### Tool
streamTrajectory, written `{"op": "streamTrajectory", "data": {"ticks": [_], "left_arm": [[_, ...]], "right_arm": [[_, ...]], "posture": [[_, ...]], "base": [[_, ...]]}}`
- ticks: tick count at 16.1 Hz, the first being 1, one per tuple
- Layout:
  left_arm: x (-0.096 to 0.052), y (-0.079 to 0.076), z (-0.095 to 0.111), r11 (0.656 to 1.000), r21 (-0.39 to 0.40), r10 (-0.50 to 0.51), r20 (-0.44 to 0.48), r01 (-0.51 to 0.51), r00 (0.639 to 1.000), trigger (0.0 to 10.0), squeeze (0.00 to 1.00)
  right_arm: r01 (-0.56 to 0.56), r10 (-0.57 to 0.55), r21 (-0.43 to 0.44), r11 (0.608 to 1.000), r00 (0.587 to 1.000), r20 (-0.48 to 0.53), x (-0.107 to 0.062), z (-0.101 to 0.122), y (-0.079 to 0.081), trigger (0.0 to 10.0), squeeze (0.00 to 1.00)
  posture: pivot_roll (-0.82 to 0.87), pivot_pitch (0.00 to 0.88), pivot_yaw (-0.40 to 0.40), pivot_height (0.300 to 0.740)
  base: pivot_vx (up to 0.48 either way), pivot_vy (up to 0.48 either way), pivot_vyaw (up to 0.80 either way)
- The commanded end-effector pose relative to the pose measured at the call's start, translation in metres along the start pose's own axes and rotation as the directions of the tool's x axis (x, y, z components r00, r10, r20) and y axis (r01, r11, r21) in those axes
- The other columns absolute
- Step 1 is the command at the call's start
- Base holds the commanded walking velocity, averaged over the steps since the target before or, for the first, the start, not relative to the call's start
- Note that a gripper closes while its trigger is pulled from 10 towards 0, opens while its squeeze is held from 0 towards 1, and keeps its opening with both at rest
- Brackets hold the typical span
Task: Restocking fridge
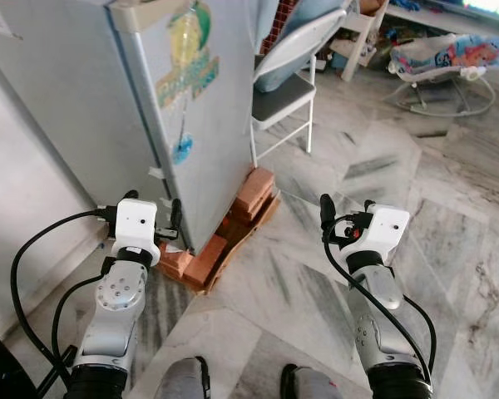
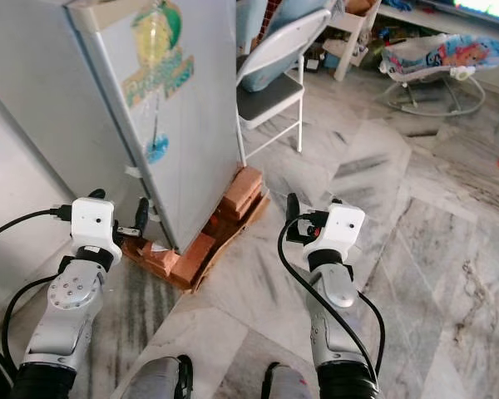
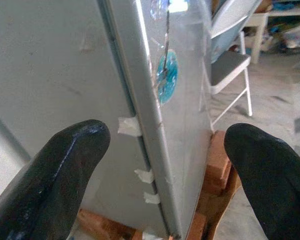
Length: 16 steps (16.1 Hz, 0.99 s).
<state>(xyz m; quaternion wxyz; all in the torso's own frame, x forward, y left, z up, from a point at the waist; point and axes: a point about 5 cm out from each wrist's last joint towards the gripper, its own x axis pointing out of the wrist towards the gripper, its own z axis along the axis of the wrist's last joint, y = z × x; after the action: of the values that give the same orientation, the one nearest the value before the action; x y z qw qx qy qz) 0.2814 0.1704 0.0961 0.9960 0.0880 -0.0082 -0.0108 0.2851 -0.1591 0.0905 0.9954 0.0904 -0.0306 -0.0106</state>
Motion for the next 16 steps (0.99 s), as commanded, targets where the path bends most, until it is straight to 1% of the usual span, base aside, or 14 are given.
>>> {"op": "streamTrajectory", "data": {"ticks": [1, 2, 3, 4, 6, 8, 12, 14, 16], "left_arm": [[-0.005, 0.0, -0.005, 1.0, -0.027, 0.007, -0.025, -0.008, 1.0, 10.0, 0.0], [-0.006, -0.002, -0.005, 0.999, -0.032, -0.002, -0.023, 0.001, 1.0, 10.0, 0.0], [-0.007, -0.003, -0.005, 1.0, -0.024, 0.0, -0.024, 0.0, 1.0, 10.0, 0.0], [-0.008, -0.006, -0.006, 0.999, -0.031, -0.013, -0.023, 0.012, 1.0, 10.0, 0.0], [-0.008, -0.015, -0.003, 0.998, -0.057, -0.035, -0.017, 0.034, 0.999, 10.0, 0.0], [-0.007, -0.023, 0.0, 0.996, -0.066, -0.059, -0.011, 0.059, 0.998, 10.0, 0.0], [-0.007, -0.026, 0.003, 0.994, -0.062, -0.085, 0.008, 0.086, 0.996, 10.0, 0.0], [-0.007, -0.029, 0.003, 0.99, -0.078, -0.116, 0.015, 0.117, 0.993, 10.0, 0.0], [-0.008, -0.031, 0.004, 0.988, -0.077, -0.131, 0.017, 0.132, 0.991, 10.0, 0.0]], "right_arm": [[0.006, -0.006, -0.01, 1.0, 1.0, -0.003, 0.0, -0.001, -0.004, 10.0, 0.0], [0.001, -0.001, -0.01, 1.0, 1.0, -0.003, 0.002, -0.001, -0.002, 10.0, 0.0], [-0.007, 0.007, -0.015, 1.0, 1.0, -0.004, 0.004, 0.0, -0.001, 10.0, 0.0], [-0.014, 0.014, -0.015, 1.0, 1.0, -0.002, 0.005, 0.0, 0.0, 10.0, 0.0], [-0.021, 0.021, -0.016, 1.0, 1.0, -0.002, 0.005, 0.0, 0.002, 10.0, 0.0], [-0.026, 0.026, -0.014, 1.0, 1.0, -0.008, 0.005, 0.0, 0.002, 10.0, 0.0], [-0.043, 0.043, -0.022, 0.999, 0.999, -0.01, 0.007, 0.0, 0.003, 10.0, 0.0], [-0.044, 0.044, -0.031, 0.999, 0.999, -0.009, 0.008, 0.001, 0.002, 10.0, 0.0], [-0.043, 0.043, -0.034, 0.999, 0.999, -0.008, 0.007, 0.001, 0.001, 10.0, 0.0]], "posture": [[0.13, 0.154, -0.031, 0.74], [0.13, 0.156, -0.033, 0.74], [0.13, 0.16, -0.037, 0.74], [0.14, 0.164, -0.04, 0.74], [0.14, 0.167, -0.044, 0.74], [0.14, 0.172, -0.052, 0.74], [0.14, 0.175, -0.059, 0.74], [0.13, 0.176, -0.058, 0.74], [0.13, 0.176, -0.058, 0.74]], "base": [[0.0, 0.0, 0.0], [0.0, 0.0, 0.0], [0.0, 0.0, -0.58], [0.0, 0.0, -0.61], [0.0, 0.465, -0.5], [0.0, 0.48, -0.43], [0.0, 0.454, -0.52], [0.302, 0.373, 0.0], [0.371, 0.24, 0.0]]}}
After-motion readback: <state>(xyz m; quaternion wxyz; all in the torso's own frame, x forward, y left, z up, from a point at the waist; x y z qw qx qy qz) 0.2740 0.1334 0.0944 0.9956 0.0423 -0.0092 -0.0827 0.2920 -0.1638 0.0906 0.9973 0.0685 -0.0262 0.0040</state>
